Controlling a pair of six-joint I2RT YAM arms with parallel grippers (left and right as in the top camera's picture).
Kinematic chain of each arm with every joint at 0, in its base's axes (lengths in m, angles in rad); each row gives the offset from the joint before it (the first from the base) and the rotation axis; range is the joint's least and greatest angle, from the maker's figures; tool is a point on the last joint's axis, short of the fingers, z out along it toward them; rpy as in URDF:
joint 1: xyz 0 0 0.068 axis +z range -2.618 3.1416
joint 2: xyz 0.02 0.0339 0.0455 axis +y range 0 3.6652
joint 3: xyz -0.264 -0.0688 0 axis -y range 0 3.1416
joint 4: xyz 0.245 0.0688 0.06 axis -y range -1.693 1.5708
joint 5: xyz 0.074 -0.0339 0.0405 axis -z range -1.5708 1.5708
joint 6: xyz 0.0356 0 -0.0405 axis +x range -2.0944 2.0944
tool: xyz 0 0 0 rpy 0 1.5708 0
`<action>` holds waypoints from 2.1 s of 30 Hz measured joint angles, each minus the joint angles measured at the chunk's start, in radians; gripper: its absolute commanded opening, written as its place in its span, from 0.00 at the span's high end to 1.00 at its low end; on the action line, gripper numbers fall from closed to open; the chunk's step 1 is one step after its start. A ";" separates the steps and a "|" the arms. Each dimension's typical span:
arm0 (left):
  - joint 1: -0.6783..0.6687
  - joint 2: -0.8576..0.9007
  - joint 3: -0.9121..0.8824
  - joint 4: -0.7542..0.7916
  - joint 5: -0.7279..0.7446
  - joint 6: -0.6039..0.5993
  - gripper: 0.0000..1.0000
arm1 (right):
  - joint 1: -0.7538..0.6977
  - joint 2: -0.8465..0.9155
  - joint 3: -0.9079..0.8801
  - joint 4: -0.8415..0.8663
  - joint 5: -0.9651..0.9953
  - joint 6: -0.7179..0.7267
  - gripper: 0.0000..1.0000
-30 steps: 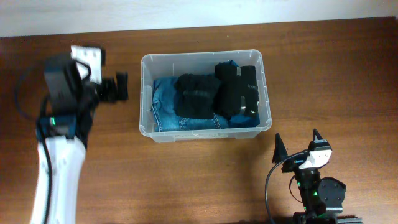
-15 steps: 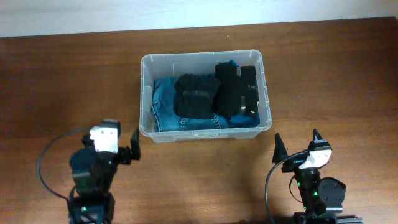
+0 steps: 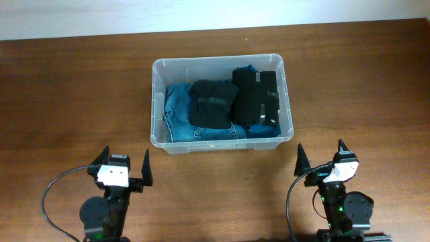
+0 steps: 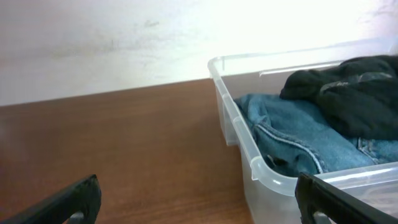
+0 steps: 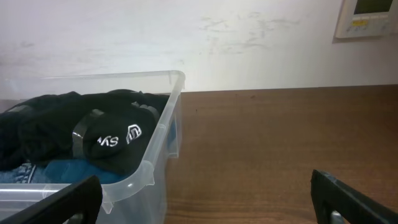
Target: Pack container
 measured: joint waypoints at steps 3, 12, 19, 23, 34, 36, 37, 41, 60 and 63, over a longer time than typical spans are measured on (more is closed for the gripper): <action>0.000 -0.043 -0.019 -0.001 -0.004 0.000 0.01 | 0.000 0.000 0.000 0.000 0.000 0.000 0.02; 0.000 -0.190 -0.059 -0.057 -0.010 0.000 0.01 | 0.000 0.000 0.000 0.000 0.000 0.000 0.02; 0.000 -0.275 -0.068 -0.150 -0.031 0.000 0.01 | 0.000 0.000 0.000 0.000 0.000 0.000 0.02; 0.000 -0.275 -0.068 -0.150 -0.041 0.000 0.01 | 0.000 0.000 0.000 0.000 0.000 0.000 0.02; 0.000 -0.275 -0.068 -0.150 -0.045 0.000 0.00 | 0.000 0.000 0.000 0.000 0.000 0.000 0.02; 0.000 -0.275 -0.068 -0.150 -0.045 0.000 0.01 | 0.000 0.000 0.000 0.000 0.000 0.000 0.02; 0.000 -0.275 -0.068 -0.150 -0.045 0.000 0.01 | 0.000 0.000 0.000 0.000 0.000 0.000 0.02; 0.000 -0.275 -0.068 -0.150 -0.045 0.000 0.01 | 0.000 0.000 0.000 0.000 0.000 0.000 0.02; 0.000 -0.275 -0.068 -0.150 -0.045 0.000 0.00 | 0.000 0.000 0.000 0.000 0.000 0.000 0.02; 0.000 -0.275 -0.068 -0.150 -0.045 0.000 0.01 | 0.000 0.000 0.000 0.000 0.000 0.000 0.02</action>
